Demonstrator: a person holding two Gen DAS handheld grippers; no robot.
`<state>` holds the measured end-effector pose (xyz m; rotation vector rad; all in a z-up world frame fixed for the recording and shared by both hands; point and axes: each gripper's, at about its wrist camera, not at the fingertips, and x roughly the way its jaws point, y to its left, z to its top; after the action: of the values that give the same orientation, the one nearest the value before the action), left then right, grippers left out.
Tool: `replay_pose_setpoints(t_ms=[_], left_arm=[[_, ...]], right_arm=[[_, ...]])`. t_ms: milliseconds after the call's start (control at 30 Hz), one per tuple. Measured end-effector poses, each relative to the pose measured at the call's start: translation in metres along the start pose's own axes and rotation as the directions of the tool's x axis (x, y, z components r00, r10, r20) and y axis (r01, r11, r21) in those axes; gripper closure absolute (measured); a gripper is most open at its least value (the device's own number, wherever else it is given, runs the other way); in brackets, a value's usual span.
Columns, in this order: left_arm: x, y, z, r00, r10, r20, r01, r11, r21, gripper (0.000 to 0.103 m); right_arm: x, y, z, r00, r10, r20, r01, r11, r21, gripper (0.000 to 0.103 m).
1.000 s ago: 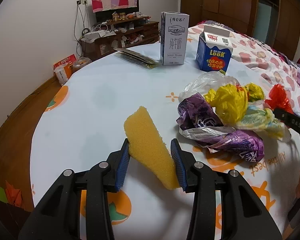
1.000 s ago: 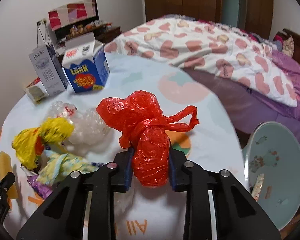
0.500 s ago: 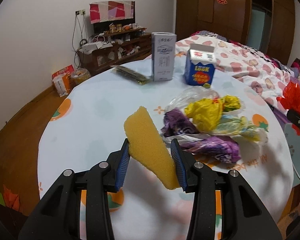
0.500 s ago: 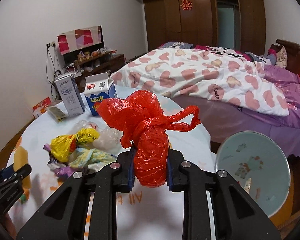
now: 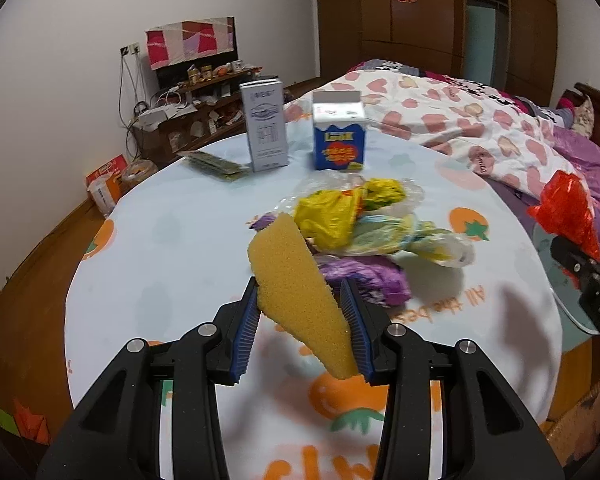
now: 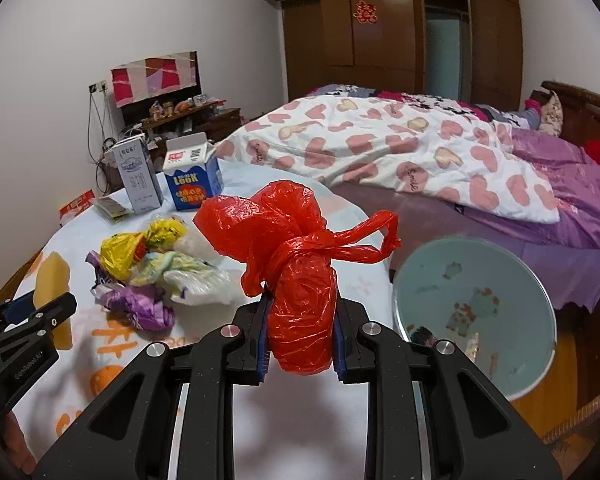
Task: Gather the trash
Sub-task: 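Carry the yellow sponge and red bag over the wastebasket with both grippers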
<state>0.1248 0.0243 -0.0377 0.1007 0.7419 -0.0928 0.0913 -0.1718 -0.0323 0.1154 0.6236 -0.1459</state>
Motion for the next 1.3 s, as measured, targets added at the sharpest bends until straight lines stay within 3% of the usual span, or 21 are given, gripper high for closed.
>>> replay_pose_setpoints(t_ms=[533, 1300], left_arm=[[-0.018, -0.057, -0.006, 0.999, -0.046, 0.015, 0.044, 0.995, 0.085, 0.062], [-0.014, -0.128, 0.001, 0.988, -0.152, 0.003, 0.149, 0.973, 0.174, 0.062]], right_arm=[[-0.026, -0.046, -0.013, 0.997, -0.069, 0.023, 0.068, 0.997, 0.042, 0.078], [-0.028, -0.121, -0.026, 0.983, -0.185, -0.009, 0.185, 0.976, 0.118, 0.078]])
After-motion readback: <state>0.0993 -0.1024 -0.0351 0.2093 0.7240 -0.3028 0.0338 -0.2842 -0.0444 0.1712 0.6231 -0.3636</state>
